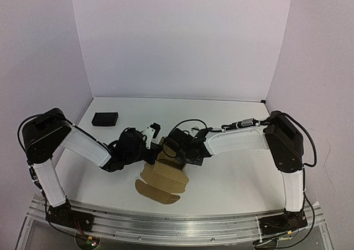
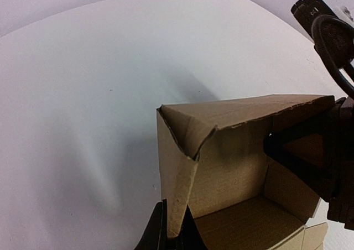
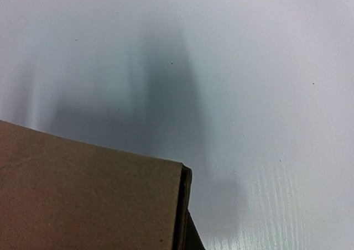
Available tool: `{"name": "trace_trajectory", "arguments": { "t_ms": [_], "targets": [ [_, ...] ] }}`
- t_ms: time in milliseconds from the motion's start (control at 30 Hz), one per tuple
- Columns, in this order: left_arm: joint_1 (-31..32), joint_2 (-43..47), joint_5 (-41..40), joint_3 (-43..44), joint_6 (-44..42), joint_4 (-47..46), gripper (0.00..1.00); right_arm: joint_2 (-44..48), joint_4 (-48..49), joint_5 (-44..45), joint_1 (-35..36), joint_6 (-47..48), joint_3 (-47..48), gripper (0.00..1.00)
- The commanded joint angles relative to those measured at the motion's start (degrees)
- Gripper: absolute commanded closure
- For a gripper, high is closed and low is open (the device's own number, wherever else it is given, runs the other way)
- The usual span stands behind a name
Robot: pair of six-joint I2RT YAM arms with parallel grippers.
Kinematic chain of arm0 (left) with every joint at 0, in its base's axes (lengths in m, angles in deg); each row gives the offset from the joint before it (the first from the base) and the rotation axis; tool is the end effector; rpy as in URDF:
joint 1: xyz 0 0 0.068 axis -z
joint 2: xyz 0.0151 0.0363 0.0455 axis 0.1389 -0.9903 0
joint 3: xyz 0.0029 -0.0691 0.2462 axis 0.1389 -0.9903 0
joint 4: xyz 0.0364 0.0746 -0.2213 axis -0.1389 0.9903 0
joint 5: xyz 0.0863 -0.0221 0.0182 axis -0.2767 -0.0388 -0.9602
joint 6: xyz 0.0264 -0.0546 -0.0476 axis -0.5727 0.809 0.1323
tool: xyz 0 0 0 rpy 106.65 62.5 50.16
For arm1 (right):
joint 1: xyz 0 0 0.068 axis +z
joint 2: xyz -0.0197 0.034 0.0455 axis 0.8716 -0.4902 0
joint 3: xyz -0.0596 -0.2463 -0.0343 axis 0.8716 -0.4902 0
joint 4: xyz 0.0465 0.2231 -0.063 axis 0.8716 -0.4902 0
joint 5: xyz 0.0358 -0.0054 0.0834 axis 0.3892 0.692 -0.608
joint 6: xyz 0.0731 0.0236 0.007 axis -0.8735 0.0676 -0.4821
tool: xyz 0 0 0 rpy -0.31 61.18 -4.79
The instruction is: Fold the paper box
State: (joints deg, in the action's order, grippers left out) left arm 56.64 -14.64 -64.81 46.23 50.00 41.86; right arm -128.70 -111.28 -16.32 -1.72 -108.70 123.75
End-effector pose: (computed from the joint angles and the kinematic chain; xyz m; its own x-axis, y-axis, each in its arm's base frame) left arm 0.2379 -0.2649 0.1269 -0.4048 0.2204 -0.8875 0.6620 0.7401 -0.1181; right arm 0.2464 0.3337 0.1300 -0.7060 0.2135 -0.6753 0.1539 0.9769 0.1479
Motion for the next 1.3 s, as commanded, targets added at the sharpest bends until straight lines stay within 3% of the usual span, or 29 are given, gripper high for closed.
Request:
{"name": "trace_trajectory", "arguments": {
  "t_ms": [0, 67, 167, 367, 433, 567, 667, 867, 933, 1000, 1100, 1267],
  "targets": [
    [-0.1, 2.4, 0.4, 1.8, -6.2, 3.7, 0.91, 0.2, -5.4, -1.6, -0.6, 1.0, -0.5, 1.00],
    [-0.1, 1.9, 1.8, 2.5, -7.4, 6.2, 0.79, 1.0, -5.4, -5.2, -0.6, 0.4, 0.4, 1.00],
    [-0.1, 1.4, 2.9, 4.8, -7.2, 12.3, 0.68, 1.7, -5.7, -9.8, -0.6, -0.2, 1.8, 1.00],
    [-0.1, 0.3, 4.0, 9.2, -7.9, 23.0, 0.67, 4.2, -5.8, -16.8, -0.6, -4.5, 0.9, 1.00],
    [-0.1, -0.1, 3.6, 10.4, -8.9, 24.4, 0.71, 4.5, -5.8, -19.3, -0.6, -5.2, 1.3, 1.00],
    [-0.1, -1.6, 1.0, 13.4, -14.3, 28.0, 0.96, 5.6, -5.8, -23.1, -0.7, -6.6, 0.6, 1.00],
    [-0.2, -2.4, 1.6, 14.8, -17.2, 31.0, 1.00, 6.6, -5.7, -23.6, -0.9, -6.9, -0.4, 0.99],
    [-0.4, -2.9, 4.7, 17.1, -20.8, 35.0, 1.00, 8.8, -5.4, -25.6, -1.2, -2.3, -0.6, 0.74],
    [-0.7, -3.1, 5.9, 17.8, -23.1, 38.0, 1.00, 10.5, -5.0, -27.4, -1.2, 4.9, 0.6, 0.60],
    [-1.3, -3.1, 7.5, 18.4, -25.0, 40.0, 1.00, 13.4, -4.7, -29.1, -1.2, 10.3, 0.6, 0.53],
    [-2.2, -2.8, 10.1, 19.3, -27.2, 43.7, 1.00, 19.7, -2.4, -31.3, -1.2, 14.5, -3.2, 0.46],
    [-2.9, -3.1, 16.1, 21.0, -32.0, 50.0, 1.00, 30.2, 4.0, -38.0, -1.1, 25.7, -12.4, 0.43]
  ]
}}
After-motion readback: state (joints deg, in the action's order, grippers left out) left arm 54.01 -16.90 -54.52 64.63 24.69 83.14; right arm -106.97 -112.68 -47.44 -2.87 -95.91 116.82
